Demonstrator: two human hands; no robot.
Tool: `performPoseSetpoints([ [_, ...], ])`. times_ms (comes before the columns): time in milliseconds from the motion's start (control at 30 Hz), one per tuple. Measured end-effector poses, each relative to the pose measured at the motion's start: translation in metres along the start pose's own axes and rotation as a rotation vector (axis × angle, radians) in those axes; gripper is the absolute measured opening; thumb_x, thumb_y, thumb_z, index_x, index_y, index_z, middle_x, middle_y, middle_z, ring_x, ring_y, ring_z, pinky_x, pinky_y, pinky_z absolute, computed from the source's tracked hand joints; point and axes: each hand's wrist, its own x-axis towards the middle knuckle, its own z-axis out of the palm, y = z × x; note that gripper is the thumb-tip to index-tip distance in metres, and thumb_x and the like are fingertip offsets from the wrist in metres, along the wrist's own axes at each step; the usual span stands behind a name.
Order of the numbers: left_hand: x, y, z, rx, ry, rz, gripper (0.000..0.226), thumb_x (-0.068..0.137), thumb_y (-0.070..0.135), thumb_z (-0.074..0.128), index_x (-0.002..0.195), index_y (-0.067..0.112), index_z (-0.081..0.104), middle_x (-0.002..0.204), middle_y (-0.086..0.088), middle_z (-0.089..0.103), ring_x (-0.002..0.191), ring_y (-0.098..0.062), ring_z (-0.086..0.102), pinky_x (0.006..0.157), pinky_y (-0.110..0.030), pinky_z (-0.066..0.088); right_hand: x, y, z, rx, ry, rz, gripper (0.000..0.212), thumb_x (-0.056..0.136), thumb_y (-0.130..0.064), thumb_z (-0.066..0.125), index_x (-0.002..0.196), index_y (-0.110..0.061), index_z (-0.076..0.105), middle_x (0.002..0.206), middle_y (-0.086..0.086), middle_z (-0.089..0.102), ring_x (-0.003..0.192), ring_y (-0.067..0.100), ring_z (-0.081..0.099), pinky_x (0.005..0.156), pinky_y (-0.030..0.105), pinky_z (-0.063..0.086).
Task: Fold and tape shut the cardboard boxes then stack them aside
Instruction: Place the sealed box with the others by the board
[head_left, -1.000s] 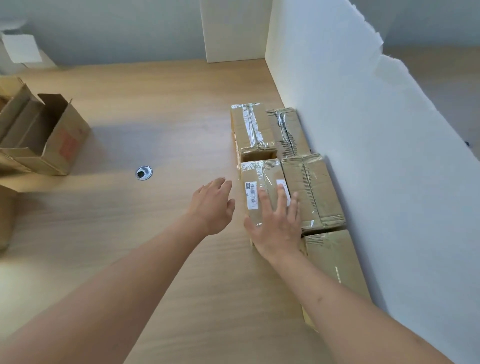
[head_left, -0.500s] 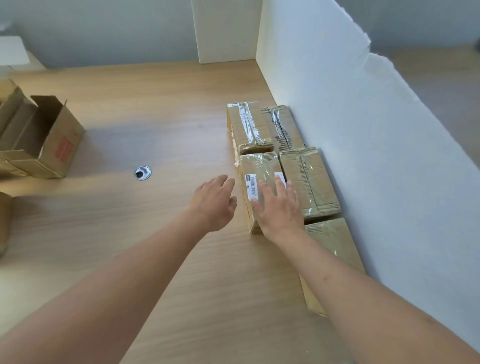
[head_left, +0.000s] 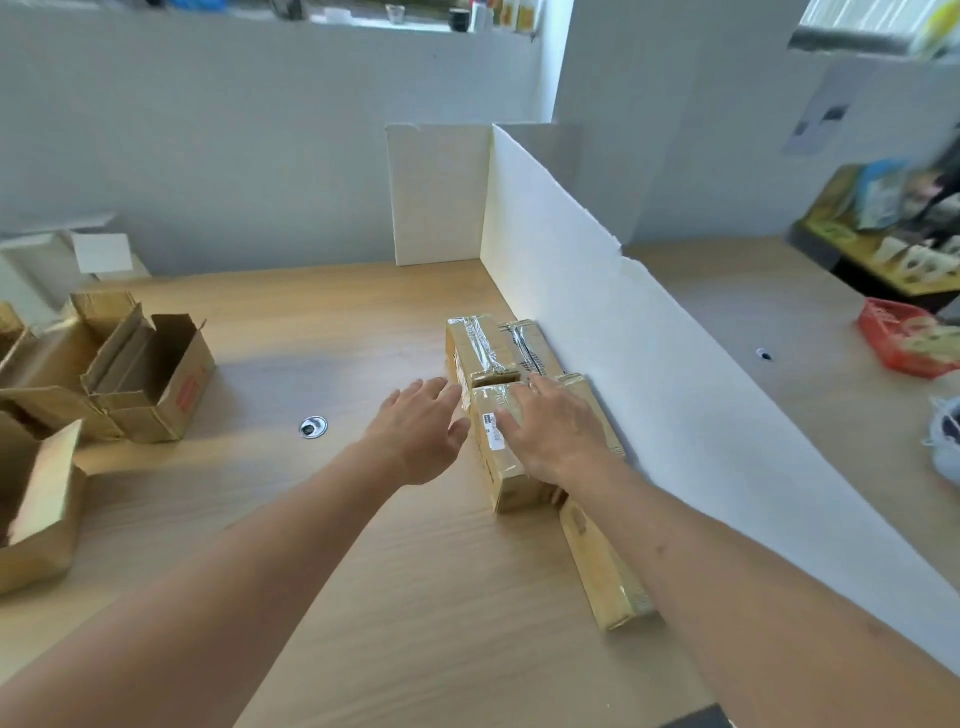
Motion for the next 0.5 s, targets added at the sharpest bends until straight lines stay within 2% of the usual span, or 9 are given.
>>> performPoseSetpoints([
  [133, -0.030, 0.000, -0.035, -0.003, 0.058, -0.019, 0.061, 0.108, 0.048, 0.029, 0.161, 0.020, 0.023, 0.169, -0.004, 0.022, 0.156, -0.028, 0.018, 0.124, -0.049, 0.021, -0.021, -0.020, -0.043, -0.030, 0.087, -0.072, 0.052, 0.105, -0.050, 0.032, 0.142, -0.021, 0.055, 0.150, 0.006, 0.049, 0.140, 0.027, 0.041, 0.113, 0.044, 0.034],
  [333, -0.086, 0.002, -0.077, -0.003, 0.176, -0.120, 0.060, 0.108, 0.048, 0.029, 0.162, 0.020, 0.024, 0.170, -0.003, 0.021, 0.156, -0.027, 0.018, 0.125, -0.045, 0.019, -0.053, -0.047, -0.079, -0.024, 0.138, -0.204, 0.051, 0.106, -0.048, 0.030, 0.141, -0.021, 0.055, 0.148, 0.004, 0.050, 0.138, 0.027, 0.042, 0.113, 0.044, 0.036],
  [500, -0.149, -0.003, -0.089, -0.009, 0.200, -0.239, 0.061, 0.108, 0.048, 0.029, 0.162, 0.021, 0.023, 0.170, -0.003, 0.021, 0.156, -0.027, 0.018, 0.126, -0.047, 0.020, -0.087, -0.070, -0.092, -0.037, 0.155, -0.322, 0.051, 0.106, -0.049, 0.028, 0.138, -0.022, 0.057, 0.144, 0.004, 0.053, 0.136, 0.027, 0.045, 0.107, 0.043, 0.037],
])
